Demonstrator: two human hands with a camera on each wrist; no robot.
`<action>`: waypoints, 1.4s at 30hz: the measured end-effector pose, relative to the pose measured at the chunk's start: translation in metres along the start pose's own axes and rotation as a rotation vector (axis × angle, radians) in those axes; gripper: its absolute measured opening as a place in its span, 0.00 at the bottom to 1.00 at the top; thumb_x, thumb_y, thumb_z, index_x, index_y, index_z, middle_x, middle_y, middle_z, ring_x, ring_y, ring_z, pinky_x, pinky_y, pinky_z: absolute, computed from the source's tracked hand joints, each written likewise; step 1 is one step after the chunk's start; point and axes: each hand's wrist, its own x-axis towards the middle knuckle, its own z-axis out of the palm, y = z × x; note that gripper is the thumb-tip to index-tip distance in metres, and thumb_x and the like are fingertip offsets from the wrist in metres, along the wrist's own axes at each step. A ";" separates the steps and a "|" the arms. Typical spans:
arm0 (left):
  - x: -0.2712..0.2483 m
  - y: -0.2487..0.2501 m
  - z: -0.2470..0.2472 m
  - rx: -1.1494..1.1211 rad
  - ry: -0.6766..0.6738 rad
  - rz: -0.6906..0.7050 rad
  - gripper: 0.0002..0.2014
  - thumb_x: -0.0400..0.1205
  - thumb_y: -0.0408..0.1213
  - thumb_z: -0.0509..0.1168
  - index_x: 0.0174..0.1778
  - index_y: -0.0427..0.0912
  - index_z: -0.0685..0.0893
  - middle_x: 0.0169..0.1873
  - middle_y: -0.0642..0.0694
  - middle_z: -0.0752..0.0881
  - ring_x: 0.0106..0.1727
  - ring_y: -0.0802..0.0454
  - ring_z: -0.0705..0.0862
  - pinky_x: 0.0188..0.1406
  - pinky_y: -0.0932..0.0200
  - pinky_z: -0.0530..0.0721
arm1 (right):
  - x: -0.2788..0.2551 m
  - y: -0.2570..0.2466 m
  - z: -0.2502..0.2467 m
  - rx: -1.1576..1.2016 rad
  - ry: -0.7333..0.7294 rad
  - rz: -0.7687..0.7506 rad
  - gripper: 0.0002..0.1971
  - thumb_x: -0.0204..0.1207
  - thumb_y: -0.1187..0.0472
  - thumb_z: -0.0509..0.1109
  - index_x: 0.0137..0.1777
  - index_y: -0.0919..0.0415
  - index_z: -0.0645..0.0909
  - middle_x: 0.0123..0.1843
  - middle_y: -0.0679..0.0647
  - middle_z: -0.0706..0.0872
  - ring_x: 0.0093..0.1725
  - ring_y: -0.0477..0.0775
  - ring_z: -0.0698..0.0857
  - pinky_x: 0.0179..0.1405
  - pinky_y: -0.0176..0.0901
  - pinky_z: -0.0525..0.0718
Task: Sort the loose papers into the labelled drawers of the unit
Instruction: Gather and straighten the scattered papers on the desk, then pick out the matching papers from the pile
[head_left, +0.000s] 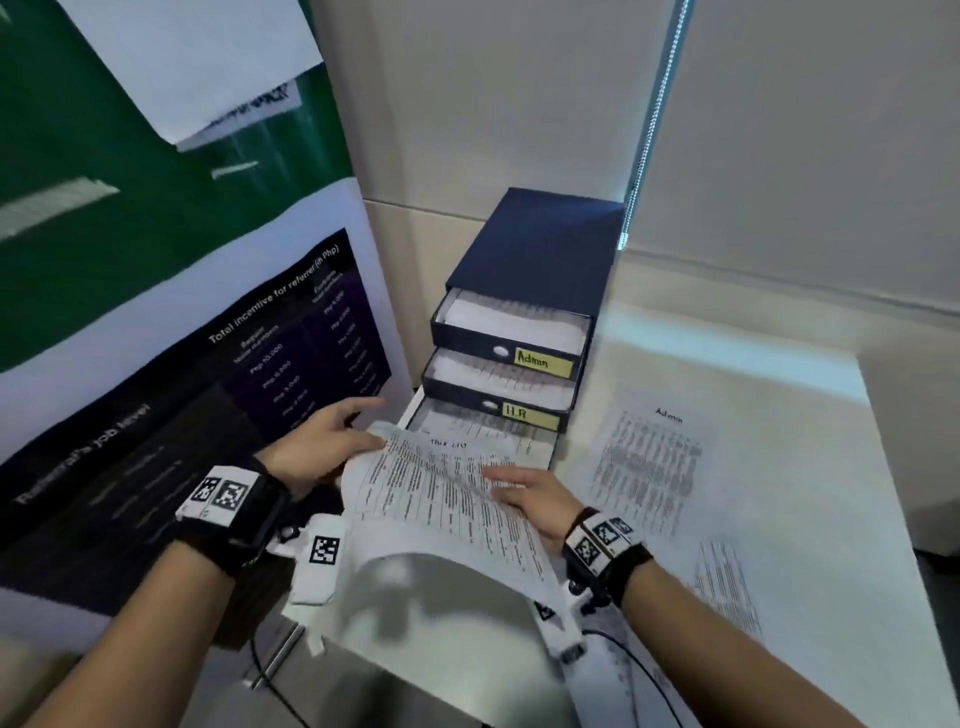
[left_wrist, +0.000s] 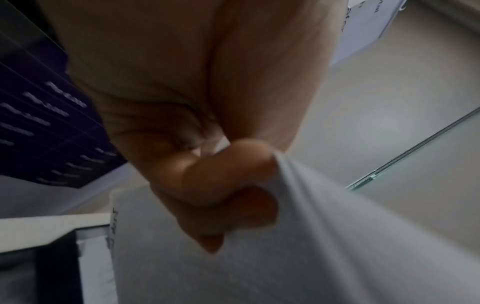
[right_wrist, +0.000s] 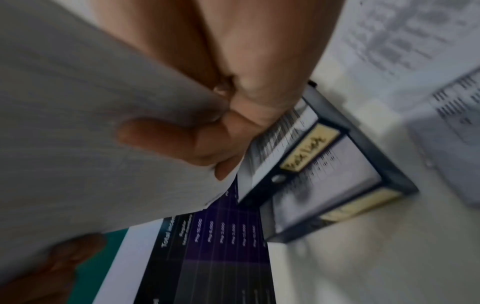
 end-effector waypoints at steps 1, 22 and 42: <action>-0.002 -0.005 -0.003 0.003 -0.014 -0.016 0.25 0.83 0.28 0.68 0.76 0.47 0.76 0.52 0.30 0.90 0.51 0.39 0.90 0.54 0.46 0.86 | 0.003 0.006 0.007 0.049 0.009 0.028 0.16 0.79 0.65 0.72 0.63 0.47 0.87 0.76 0.50 0.77 0.74 0.49 0.76 0.78 0.44 0.68; 0.092 -0.064 0.065 0.376 0.310 0.039 0.13 0.80 0.35 0.70 0.61 0.48 0.88 0.62 0.45 0.83 0.63 0.42 0.81 0.65 0.55 0.78 | 0.023 0.025 -0.031 0.279 0.088 0.308 0.14 0.74 0.71 0.75 0.59 0.70 0.86 0.37 0.60 0.90 0.31 0.48 0.87 0.39 0.34 0.89; 0.149 -0.035 0.160 1.099 -0.191 0.151 0.23 0.88 0.58 0.52 0.59 0.51 0.90 0.60 0.42 0.87 0.57 0.43 0.85 0.63 0.48 0.81 | 0.007 0.129 -0.186 -0.140 0.921 0.674 0.34 0.70 0.43 0.78 0.71 0.63 0.76 0.68 0.64 0.78 0.62 0.68 0.83 0.60 0.58 0.84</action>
